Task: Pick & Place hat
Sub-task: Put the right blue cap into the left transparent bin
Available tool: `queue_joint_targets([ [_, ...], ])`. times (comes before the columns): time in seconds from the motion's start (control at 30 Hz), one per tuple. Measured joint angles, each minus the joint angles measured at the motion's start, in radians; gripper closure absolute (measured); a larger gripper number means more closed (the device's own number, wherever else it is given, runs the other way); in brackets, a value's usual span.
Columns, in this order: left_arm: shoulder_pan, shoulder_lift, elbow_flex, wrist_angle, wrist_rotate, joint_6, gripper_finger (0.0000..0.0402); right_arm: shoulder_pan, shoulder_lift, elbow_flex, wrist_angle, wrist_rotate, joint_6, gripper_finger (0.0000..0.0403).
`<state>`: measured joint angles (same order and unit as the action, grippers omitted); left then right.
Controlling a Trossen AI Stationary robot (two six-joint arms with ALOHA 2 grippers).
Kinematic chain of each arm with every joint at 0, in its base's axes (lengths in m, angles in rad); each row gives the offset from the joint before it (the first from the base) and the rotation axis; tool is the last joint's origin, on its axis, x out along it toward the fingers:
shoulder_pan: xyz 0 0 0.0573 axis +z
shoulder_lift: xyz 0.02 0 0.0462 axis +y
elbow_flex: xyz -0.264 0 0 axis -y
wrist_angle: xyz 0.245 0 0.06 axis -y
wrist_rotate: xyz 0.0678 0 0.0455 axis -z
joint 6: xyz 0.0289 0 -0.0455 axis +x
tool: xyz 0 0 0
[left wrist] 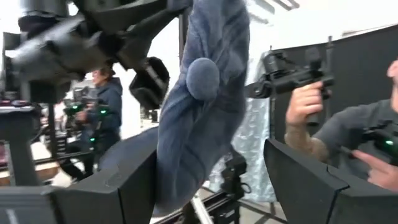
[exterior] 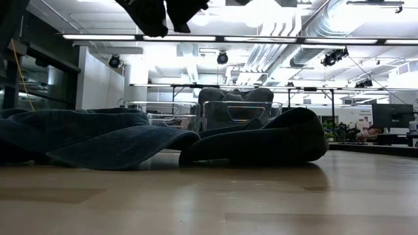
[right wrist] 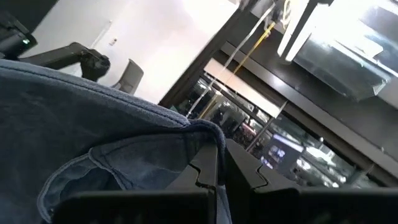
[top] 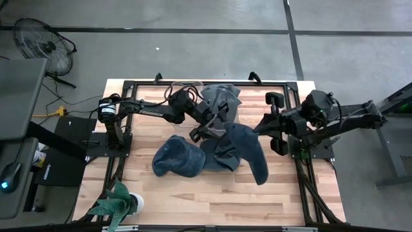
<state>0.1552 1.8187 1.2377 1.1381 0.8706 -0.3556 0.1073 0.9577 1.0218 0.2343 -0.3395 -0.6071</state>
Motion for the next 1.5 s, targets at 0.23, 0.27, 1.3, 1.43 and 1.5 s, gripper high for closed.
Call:
queue_joint_targets([
  [0.23,-0.020,0.000,0.019,0.026,0.070,-0.042,0.0131,-0.048,0.000,0.000,-0.020,0.001,0.044,0.0400],
  [0.27,-0.025,0.000,0.026,0.023,0.077,-0.042,0.0131,-0.052,0.000,0.000,-0.021,0.004,0.049,0.0400],
  [1.3,-0.030,-0.001,0.029,-0.114,0.062,0.022,0.0397,-0.057,-0.002,0.000,-0.150,0.229,0.071,0.0375],
  [1.43,-0.030,-0.001,0.029,-0.153,0.057,0.038,0.0399,-0.057,-0.005,0.000,-0.149,0.261,0.120,0.0335],
  [1.5,-0.030,-0.001,0.029,-0.154,0.057,0.037,0.0399,-0.056,-0.010,0.000,-0.149,0.297,0.138,0.0316],
])
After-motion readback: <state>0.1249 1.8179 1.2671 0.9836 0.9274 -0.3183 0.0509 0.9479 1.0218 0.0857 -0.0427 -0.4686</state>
